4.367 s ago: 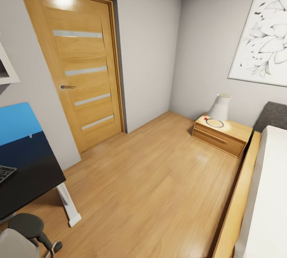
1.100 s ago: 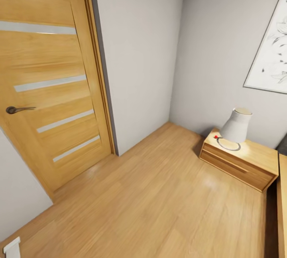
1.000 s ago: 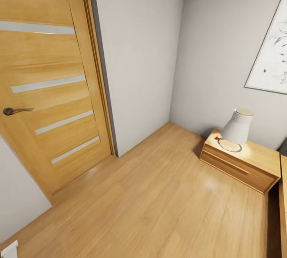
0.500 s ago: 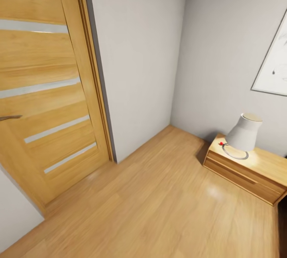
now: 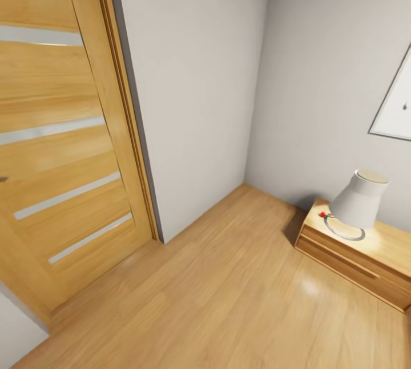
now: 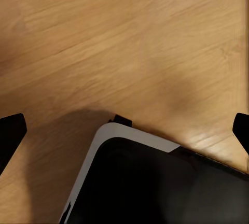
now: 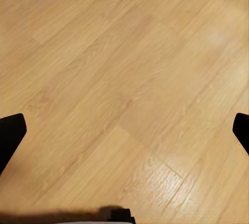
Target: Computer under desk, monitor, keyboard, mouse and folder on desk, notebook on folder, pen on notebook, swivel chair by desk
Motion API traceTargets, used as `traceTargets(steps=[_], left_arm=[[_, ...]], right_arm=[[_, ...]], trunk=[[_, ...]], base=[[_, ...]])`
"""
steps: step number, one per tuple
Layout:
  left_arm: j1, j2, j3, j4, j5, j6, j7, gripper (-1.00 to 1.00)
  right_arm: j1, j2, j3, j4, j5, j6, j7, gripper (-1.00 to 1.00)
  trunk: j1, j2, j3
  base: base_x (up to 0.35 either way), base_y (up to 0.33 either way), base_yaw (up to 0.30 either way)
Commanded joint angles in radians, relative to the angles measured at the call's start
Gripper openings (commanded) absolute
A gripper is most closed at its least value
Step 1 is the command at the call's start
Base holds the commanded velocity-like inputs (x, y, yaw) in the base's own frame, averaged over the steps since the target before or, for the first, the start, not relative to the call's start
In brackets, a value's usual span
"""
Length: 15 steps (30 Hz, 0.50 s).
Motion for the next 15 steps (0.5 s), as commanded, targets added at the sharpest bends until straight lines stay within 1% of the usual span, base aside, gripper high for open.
traceTargets(steps=[1, 3, 6, 11, 15], left_arm=[[-0.001, 0.000, -0.001, 0.000, 0.005, -0.003, 0.001, 1.00], [-0.001, 0.000, -0.001, 0.000, 0.005, -0.003, 0.001, 1.00], [-0.001, 0.000, -0.001, 0.001, 0.005, -0.002, 0.001, 1.00], [-0.001, 0.000, -0.001, 0.001, 0.005, -0.002, 0.001, 1.00], [-0.001, 0.000, -0.001, 0.001, 0.006, -0.002, 0.001, 1.00]], right_arm=[[-0.001, 0.000, 0.001, 0.001, 0.000, -0.003, -0.004, 1.00], [-0.001, 0.000, 0.001, 0.001, 0.000, -0.003, -0.004, 1.00], [0.000, 0.000, 0.001, 0.001, 0.000, -0.003, -0.004, 1.00], [-0.001, 0.001, 0.001, 0.001, -0.001, -0.003, -0.005, 1.00], [-0.001, 0.001, 0.000, 0.001, -0.001, -0.002, -0.005, 1.00]], trunk=[[0.001, -0.001, -0.002], [0.001, -0.001, -0.002], [0.001, -0.001, -0.002], [0.001, -0.001, -0.002], [0.001, -0.001, -0.002]], base=[[0.311, -0.117, 0.018], [0.309, -0.127, 0.056], [0.304, -0.143, 0.154], [0.278, -0.167, 0.229], [0.174, -0.177, 0.263]])
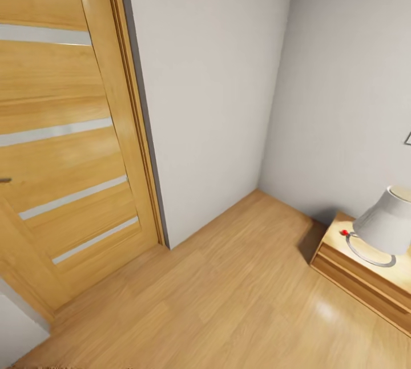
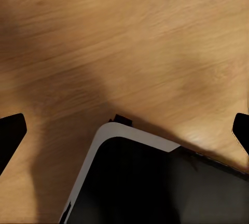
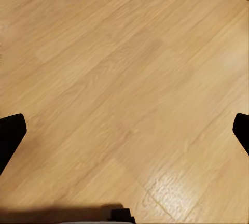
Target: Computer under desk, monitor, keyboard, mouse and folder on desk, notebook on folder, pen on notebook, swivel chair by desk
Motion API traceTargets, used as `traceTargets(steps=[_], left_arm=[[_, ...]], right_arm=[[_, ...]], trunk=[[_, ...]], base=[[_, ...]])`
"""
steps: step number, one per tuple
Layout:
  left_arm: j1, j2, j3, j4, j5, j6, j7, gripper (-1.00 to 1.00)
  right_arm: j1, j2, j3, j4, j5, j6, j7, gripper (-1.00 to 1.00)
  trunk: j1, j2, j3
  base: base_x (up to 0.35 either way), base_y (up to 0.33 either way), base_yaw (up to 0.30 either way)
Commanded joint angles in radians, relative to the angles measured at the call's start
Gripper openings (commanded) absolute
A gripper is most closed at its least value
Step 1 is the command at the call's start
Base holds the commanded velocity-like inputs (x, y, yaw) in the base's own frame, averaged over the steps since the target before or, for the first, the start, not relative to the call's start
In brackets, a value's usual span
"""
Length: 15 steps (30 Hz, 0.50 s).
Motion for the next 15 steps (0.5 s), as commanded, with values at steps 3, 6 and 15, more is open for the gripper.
traceTargets(steps=[3, 6, 15], left_arm=[[-0.001, 0.000, -0.001, 0.000, 0.005, -0.003, 0.001, 1.00], [-0.001, 0.000, -0.001, 0.000, 0.005, -0.003, 0.001, 1.00], [-0.001, 0.000, 0.000, -0.001, 0.005, -0.005, 0.002, 1.00]], right_arm=[[-0.001, 0.000, 0.000, 0.000, -0.001, -0.002, -0.004, 1.00], [-0.001, 0.000, 0.000, 0.000, -0.001, -0.002, -0.005, 1.00], [-0.001, 0.000, -0.003, 0.000, -0.005, -0.001, -0.007, 1.00]], trunk=[[0.001, -0.002, -0.002], [0.001, -0.002, -0.002], [0.001, -0.002, -0.002]], base=[[0.069, -0.154, 0.272], [0.035, -0.107, 0.275], [0.010, -0.031, 0.279]])
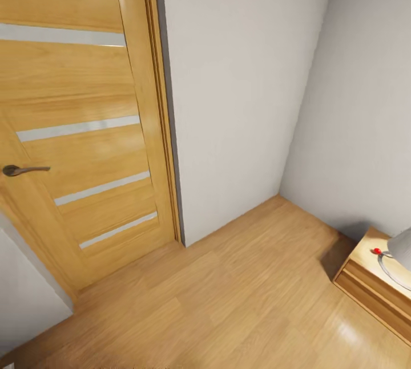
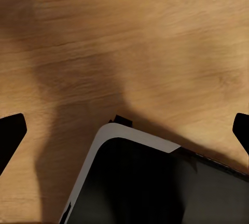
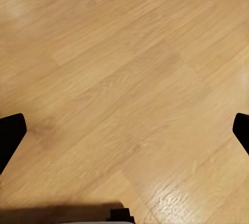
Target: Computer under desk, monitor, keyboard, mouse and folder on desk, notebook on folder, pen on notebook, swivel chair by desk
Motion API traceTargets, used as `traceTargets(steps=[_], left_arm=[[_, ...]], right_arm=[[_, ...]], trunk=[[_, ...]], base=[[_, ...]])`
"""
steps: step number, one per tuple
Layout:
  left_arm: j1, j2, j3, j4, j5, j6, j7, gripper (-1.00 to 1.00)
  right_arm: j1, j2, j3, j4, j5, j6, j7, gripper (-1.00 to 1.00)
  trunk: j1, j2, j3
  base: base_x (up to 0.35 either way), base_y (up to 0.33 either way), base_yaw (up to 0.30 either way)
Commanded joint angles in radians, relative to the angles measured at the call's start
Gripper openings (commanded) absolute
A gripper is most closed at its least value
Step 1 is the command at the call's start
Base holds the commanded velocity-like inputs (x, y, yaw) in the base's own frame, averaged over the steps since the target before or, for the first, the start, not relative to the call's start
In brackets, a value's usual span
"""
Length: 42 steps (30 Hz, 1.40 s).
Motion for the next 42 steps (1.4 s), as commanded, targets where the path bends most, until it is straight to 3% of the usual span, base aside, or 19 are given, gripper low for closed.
traceTargets(steps=[1, 42], left_arm=[[-0.001, 0.000, -0.001, 0.000, 0.005, -0.003, 0.001, 1.00], [-0.001, 0.001, 0.002, -0.005, 0.007, -0.011, -0.002, 1.00]], right_arm=[[-0.001, 0.000, 0.001, 0.000, -0.001, -0.002, -0.003, 1.00], [-0.002, -0.001, -0.001, -0.019, -0.002, -0.005, -0.005, 1.00]], trunk=[[0.000, -0.002, -0.002], [0.000, -0.002, -0.002]], base=[[0.002, -0.006, 0.281], [0.000, -0.001, 0.284]])
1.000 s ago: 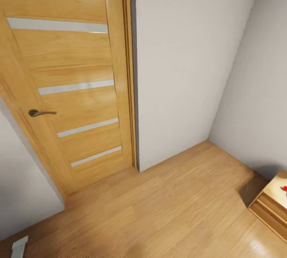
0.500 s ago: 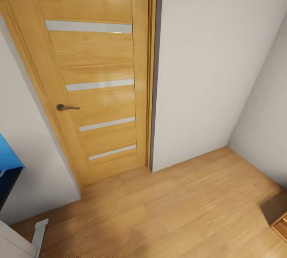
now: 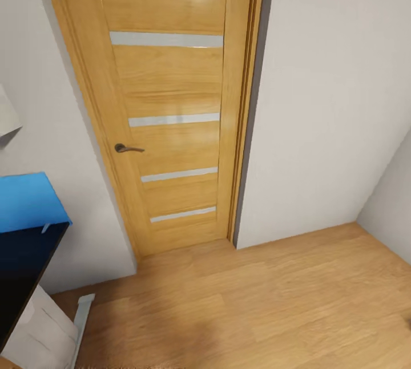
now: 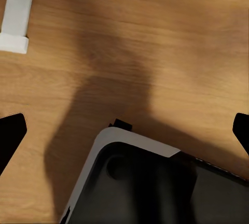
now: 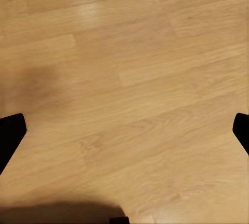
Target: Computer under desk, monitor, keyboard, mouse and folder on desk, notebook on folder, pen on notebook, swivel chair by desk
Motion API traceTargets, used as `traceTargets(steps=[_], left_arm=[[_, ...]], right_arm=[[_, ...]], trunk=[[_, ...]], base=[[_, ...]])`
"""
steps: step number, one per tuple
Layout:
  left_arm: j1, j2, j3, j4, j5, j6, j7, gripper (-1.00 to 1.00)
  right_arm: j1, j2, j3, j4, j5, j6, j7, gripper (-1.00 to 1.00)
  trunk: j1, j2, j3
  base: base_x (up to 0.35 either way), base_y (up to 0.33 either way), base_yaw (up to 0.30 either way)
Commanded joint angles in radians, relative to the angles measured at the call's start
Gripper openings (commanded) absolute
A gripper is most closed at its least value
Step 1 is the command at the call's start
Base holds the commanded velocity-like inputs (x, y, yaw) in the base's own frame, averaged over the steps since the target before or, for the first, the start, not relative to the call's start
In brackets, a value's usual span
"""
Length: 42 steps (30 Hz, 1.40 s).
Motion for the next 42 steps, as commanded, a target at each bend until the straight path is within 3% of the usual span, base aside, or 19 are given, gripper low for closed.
traceTargets(steps=[1, 26, 42], left_arm=[[-0.001, 0.000, -0.001, 0.000, 0.005, -0.002, 0.000, 1.00], [-0.001, 0.001, -0.002, 0.000, 0.000, -0.002, -0.002, 1.00], [-0.001, 0.001, -0.003, 0.000, 0.000, -0.002, -0.002, 1.00]], right_arm=[[-0.001, 0.000, 0.001, 0.000, 0.000, -0.003, -0.003, 1.00], [-0.001, 0.002, 0.000, 0.000, -0.001, -0.003, -0.003, 1.00], [-0.001, 0.001, 0.000, 0.000, -0.001, -0.004, -0.003, 1.00]], trunk=[[0.000, -0.002, -0.002], [0.000, -0.002, -0.002], [0.000, -0.002, -0.002]], base=[[0.000, -0.028, 0.286], [-0.035, -0.252, 0.286], [0.000, -0.035, 0.286]])
